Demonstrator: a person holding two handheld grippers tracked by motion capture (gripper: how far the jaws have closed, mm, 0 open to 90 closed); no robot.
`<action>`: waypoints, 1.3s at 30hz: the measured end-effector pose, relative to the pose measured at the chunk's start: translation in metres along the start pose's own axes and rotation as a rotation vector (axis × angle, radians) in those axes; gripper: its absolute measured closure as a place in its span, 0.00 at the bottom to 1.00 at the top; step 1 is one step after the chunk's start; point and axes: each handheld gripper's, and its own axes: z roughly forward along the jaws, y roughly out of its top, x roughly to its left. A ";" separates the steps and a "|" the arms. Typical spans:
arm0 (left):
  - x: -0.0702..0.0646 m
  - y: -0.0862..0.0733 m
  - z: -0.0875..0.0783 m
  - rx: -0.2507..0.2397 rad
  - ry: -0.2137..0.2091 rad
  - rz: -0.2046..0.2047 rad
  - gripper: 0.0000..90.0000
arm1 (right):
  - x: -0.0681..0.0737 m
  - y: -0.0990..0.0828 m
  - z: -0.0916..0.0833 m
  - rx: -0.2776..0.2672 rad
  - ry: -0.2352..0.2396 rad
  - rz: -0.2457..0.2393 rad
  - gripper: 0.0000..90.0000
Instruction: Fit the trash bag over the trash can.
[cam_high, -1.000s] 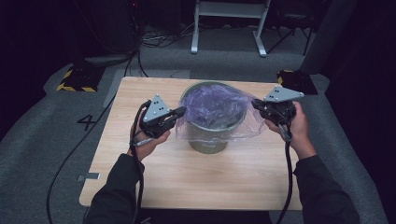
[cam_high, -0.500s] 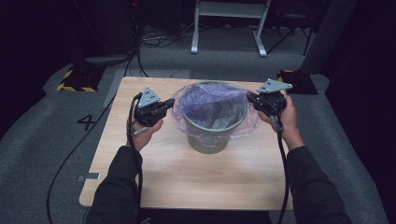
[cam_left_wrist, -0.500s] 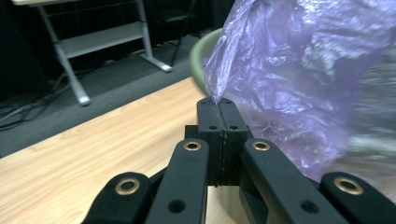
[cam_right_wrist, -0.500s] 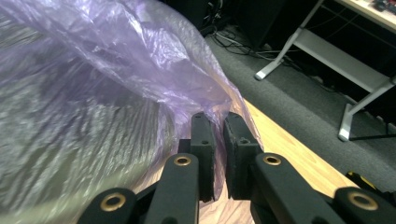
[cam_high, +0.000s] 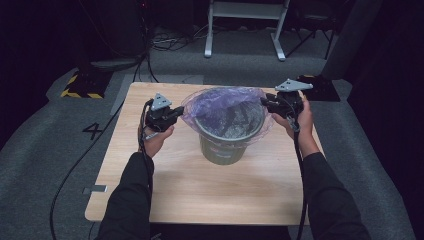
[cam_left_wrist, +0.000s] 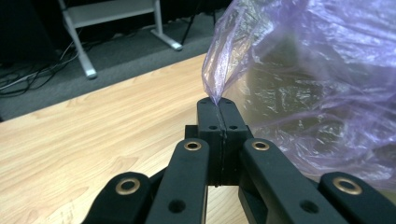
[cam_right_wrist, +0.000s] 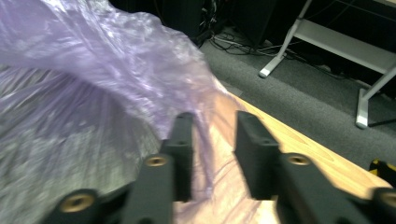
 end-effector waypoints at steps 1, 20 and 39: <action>0.002 -0.003 0.005 0.017 0.002 -0.009 1.00 | -0.002 -0.001 0.002 -0.004 -0.011 0.036 0.69; 0.007 -0.024 0.042 0.173 -0.012 -0.025 1.00 | -0.008 -0.010 0.022 0.047 0.040 0.051 0.96; 0.006 -0.043 0.056 0.299 -0.034 -0.025 1.00 | -0.007 -0.031 0.058 0.105 0.054 0.099 0.93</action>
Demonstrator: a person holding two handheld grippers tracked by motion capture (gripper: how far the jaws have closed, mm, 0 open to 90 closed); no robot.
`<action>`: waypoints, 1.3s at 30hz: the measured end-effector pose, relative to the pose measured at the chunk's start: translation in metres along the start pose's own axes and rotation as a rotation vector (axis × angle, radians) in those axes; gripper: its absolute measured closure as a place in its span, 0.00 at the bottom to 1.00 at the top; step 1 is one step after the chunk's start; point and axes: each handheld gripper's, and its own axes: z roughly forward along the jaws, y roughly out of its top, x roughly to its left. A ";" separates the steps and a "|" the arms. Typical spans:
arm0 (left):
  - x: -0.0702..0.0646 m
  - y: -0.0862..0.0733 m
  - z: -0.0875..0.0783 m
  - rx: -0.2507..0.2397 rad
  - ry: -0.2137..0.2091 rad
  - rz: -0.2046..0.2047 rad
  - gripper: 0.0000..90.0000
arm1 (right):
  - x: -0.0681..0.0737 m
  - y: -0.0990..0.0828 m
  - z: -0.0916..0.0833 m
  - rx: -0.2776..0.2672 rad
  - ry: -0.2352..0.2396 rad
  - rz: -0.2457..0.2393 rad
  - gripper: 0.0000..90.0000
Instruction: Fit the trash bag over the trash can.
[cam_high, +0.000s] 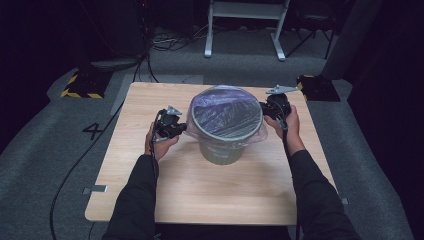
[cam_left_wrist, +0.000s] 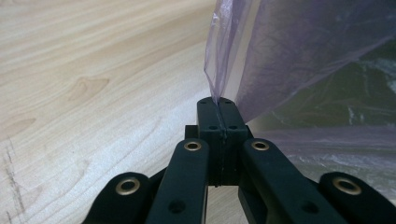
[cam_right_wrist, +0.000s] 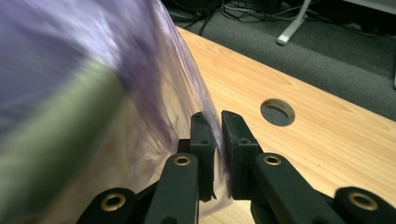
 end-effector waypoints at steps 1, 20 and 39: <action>0.000 0.000 0.000 0.000 0.000 0.000 1.00 | 0.000 0.000 0.000 0.000 0.000 0.000 0.93; 0.008 -0.025 -0.023 -0.037 0.026 -0.015 0.85 | -0.005 -0.035 -0.010 -0.020 0.068 0.006 0.90; -0.035 -0.040 -0.093 -0.187 -0.106 0.152 0.18 | 0.005 -0.054 -0.075 -0.103 0.144 -0.173 0.41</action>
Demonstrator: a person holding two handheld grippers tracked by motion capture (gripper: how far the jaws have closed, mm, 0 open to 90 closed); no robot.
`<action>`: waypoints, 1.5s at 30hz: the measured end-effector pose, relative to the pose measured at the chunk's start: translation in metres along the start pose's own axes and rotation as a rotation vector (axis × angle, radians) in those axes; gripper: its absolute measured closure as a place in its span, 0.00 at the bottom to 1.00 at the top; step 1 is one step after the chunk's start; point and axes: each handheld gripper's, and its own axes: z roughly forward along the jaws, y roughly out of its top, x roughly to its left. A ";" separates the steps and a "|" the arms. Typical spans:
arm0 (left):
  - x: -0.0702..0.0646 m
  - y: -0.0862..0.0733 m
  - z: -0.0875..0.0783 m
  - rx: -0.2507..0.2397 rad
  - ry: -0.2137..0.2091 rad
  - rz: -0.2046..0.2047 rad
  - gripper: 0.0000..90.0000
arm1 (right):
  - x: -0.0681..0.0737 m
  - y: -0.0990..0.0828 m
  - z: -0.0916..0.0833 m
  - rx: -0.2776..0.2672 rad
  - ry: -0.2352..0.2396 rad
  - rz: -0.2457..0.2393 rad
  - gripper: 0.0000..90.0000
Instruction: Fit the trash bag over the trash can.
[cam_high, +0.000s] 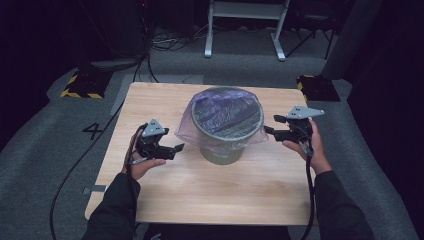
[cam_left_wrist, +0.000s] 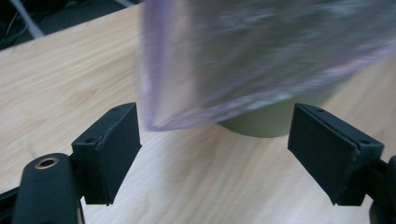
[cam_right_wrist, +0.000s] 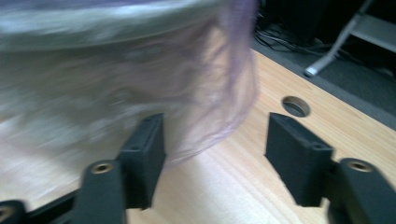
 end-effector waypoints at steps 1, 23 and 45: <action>-0.005 0.001 -0.002 -0.010 -0.011 0.002 0.17 | 0.004 -0.001 -0.002 -0.005 0.016 -0.017 0.38; -0.037 0.022 0.026 -0.002 0.013 0.162 0.96 | 0.059 -0.005 0.000 0.045 0.034 -0.275 1.00; -0.025 -0.011 0.042 0.054 -0.011 0.102 0.88 | 0.056 -0.036 0.028 0.205 0.104 -0.226 0.99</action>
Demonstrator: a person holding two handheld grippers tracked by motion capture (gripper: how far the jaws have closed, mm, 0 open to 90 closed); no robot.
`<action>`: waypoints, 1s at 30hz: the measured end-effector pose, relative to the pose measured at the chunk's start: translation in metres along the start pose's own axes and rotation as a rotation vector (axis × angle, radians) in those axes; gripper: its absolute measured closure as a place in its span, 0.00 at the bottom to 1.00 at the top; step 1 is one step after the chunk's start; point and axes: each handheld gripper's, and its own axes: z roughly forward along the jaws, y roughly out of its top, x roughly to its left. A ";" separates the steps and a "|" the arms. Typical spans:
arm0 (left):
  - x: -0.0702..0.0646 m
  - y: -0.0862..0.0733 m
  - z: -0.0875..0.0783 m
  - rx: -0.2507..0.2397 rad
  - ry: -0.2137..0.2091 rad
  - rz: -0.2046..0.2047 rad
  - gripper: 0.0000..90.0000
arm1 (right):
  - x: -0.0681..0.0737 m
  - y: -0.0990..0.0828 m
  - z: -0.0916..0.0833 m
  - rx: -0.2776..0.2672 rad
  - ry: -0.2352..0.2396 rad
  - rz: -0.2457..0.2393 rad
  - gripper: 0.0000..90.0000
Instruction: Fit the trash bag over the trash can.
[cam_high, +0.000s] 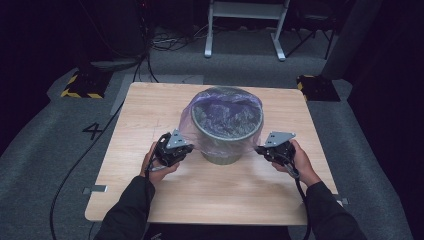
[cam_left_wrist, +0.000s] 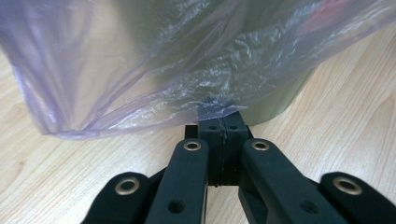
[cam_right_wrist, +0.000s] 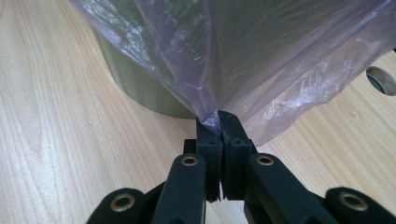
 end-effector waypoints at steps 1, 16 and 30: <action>0.000 0.000 0.000 0.000 0.000 0.000 0.79 | 0.000 0.000 0.000 0.000 0.000 0.000 0.99; 0.016 0.008 -0.021 -0.087 0.114 -0.074 0.17 | -0.003 0.004 -0.006 -0.018 -0.036 0.004 0.89; 0.017 0.021 0.022 0.066 0.227 0.071 0.94 | 0.003 0.010 -0.001 0.002 -0.039 -0.032 0.87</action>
